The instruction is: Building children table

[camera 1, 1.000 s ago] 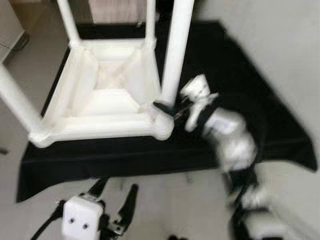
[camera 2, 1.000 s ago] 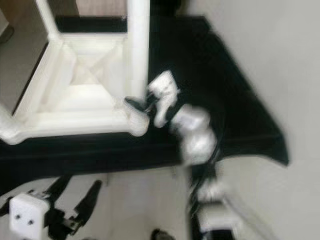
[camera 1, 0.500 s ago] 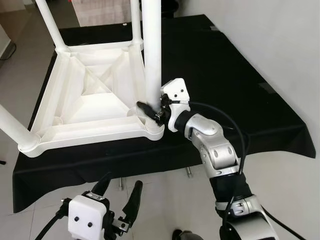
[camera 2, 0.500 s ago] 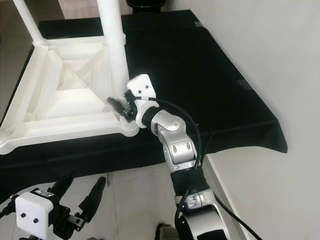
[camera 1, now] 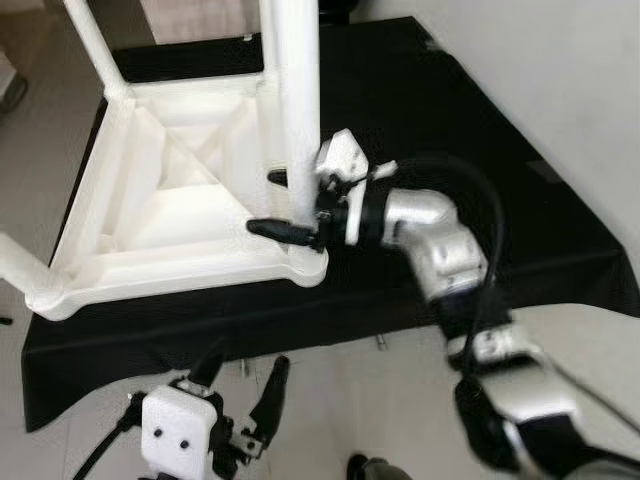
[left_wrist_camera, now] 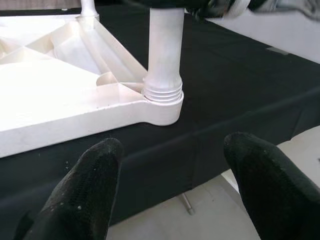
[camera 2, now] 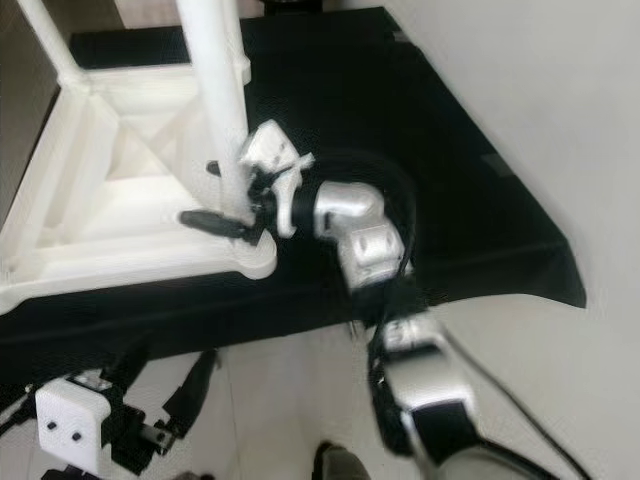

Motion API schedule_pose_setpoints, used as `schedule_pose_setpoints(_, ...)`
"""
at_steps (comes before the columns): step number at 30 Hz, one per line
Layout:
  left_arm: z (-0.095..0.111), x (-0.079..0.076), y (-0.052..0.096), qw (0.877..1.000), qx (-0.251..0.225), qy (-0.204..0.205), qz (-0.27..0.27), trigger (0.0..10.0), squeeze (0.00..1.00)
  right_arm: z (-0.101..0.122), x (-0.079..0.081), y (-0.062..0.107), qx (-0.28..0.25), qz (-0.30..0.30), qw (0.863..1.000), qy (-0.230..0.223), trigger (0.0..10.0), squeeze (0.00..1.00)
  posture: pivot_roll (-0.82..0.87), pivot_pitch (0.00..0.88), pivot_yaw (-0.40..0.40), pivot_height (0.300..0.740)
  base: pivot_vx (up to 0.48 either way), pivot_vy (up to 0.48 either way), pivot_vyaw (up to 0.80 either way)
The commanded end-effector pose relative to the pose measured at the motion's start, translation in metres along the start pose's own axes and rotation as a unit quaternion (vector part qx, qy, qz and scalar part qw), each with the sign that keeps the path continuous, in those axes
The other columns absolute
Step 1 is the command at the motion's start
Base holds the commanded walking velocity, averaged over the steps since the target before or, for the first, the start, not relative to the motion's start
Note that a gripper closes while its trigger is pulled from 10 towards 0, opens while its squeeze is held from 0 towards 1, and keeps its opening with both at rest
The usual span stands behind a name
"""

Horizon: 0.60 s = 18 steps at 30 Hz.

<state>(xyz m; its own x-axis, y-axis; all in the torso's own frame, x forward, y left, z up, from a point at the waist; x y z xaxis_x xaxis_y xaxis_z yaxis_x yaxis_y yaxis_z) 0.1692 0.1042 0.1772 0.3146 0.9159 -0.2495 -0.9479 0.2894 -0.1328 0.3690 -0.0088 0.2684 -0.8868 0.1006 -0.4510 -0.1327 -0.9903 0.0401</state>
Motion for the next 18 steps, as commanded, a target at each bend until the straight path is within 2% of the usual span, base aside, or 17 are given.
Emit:
schedule_pose_setpoints(1, -0.0044, 0.0000, 0.0011, 1.000, 0.006, 0.008, 0.001, 10.0, 0.00, -0.0018, 0.0067, -0.0020, -0.010, 0.037, 0.999, -0.005, 10.0, 0.00, 0.04, 0.202, -0.038, 0.740, 0.000, 0.000, 0.00)
schedule_pose_setpoints(5, -0.0046, -0.0001, 0.0007, 1.000, 0.005, 0.009, 0.000, 10.0, 0.00, 0.0008, 0.0067, -0.0033, -0.012, 0.058, 0.998, -0.008, 10.0, 0.00, 0.04, 0.200, -0.039, 0.740, 0.000, 0.000, 0.00)
schedule_pose_setpoints(6, -0.0048, -0.0004, 0.0005, 1.000, 0.005, 0.010, -0.002, 10.0, 0.00, 0.0018, 0.0073, -0.0043, -0.014, 0.070, 0.997, -0.009, 6.7, 0.00, 0.04, 0.197, -0.038, 0.740, 0.000, 0.000, 0.00)
schedule_pose_setpoints(8, -0.0048, -0.0004, 0.0005, 1.000, 0.005, 0.010, -0.002, 10.0, 0.00, 0.0018, 0.0073, -0.0043, -0.014, 0.070, 0.997, -0.009, 6.7, 0.00, 0.04, 0.197, -0.038, 0.740, 0.000, 0.000, 0.00)
schedule_pose_setpoints(9, -0.0050, -0.0008, 0.0004, 1.000, 0.006, 0.011, -0.003, 10.0, 0.00, 0.0024, 0.0083, -0.0046, -0.016, 0.082, 0.996, -0.013, 0.0, 0.00, 0.04, 0.195, -0.037, 0.740, 0.000, 0.000, 0.00)
schedule_pose_setpoints(18, -0.0051, -0.0019, -0.0002, 1.000, 0.006, 0.013, -0.008, 10.0, 0.00, -0.0006, 0.0046, 0.0026, -0.018, 0.077, 0.997, -0.014, 0.0, 0.00, 0.04, 0.198, -0.034, 0.740, 0.000, 0.000, 0.00)
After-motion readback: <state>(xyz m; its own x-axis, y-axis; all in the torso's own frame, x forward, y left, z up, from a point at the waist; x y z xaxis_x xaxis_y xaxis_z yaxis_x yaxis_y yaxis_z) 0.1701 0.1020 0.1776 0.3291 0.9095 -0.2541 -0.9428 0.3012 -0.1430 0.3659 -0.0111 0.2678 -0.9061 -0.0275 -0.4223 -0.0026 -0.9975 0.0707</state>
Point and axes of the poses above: a point about 5 cm out from each wrist's last joint towards the gripper, its own y axis pointing back from the gripper into the wrist, its own z axis along the axis of the wrist's last joint, x = y × z, the point moved 5 cm from there along -y, pointing out of the wrist towards the gripper, and after that the axes turned 12 degrees about y, right-handed, at the moved point
